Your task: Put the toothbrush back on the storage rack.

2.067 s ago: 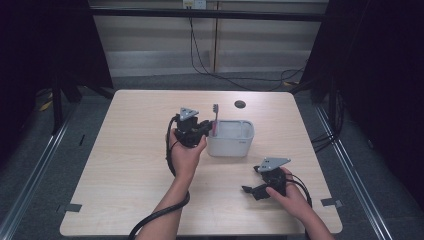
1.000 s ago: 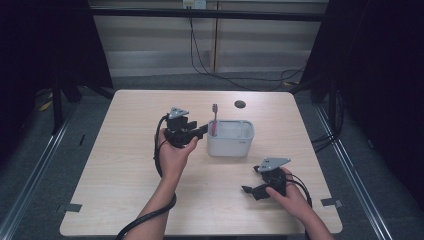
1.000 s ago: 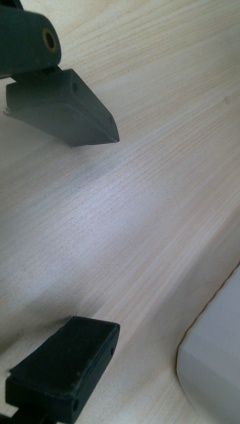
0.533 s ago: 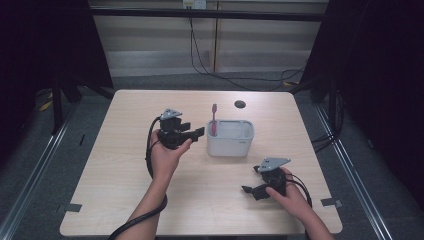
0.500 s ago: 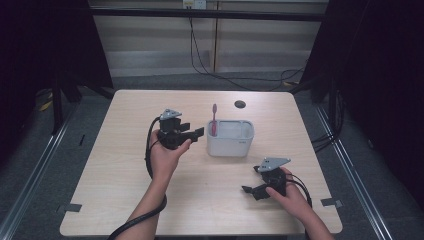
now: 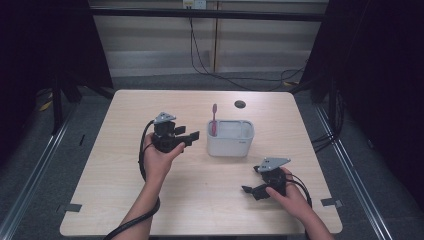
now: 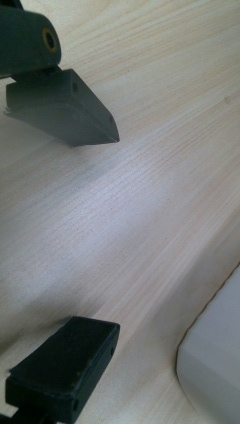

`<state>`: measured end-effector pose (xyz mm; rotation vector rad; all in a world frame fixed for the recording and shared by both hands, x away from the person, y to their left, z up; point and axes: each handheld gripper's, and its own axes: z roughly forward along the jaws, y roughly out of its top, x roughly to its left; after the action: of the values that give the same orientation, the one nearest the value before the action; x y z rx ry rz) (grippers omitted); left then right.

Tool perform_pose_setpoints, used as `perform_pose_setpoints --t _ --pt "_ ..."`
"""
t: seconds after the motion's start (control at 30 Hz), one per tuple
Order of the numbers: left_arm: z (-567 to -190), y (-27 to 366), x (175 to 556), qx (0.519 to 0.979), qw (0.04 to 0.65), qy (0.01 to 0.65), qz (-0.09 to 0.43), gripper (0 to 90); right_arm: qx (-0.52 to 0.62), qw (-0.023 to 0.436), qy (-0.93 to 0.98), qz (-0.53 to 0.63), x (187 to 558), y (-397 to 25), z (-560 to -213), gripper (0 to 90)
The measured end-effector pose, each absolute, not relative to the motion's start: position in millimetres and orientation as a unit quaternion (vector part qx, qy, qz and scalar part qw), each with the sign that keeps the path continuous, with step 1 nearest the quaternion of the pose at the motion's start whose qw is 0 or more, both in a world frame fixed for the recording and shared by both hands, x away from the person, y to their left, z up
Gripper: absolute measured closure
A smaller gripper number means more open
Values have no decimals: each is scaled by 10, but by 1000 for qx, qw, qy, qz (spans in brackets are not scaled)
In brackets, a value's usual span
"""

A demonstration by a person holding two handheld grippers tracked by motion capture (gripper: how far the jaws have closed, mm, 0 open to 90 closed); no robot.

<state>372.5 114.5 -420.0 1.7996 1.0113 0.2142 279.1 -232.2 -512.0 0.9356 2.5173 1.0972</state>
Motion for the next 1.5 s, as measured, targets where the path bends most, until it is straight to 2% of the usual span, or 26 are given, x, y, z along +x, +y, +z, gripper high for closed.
perform_pose_setpoints --t 0.6,0.7,1.5 --pt "-4343 1348 3665 762 504 396 94 330 322 120 861 375 2791 -2318 -5119 118" --pt "-4374 1380 3656 764 494 407 79 325 322 120 861 375 2792 -2318 -5119 118" --pt "-4540 1678 3567 779 467 408 92 267 321 120 862 375 2793 -2319 -5120 118"
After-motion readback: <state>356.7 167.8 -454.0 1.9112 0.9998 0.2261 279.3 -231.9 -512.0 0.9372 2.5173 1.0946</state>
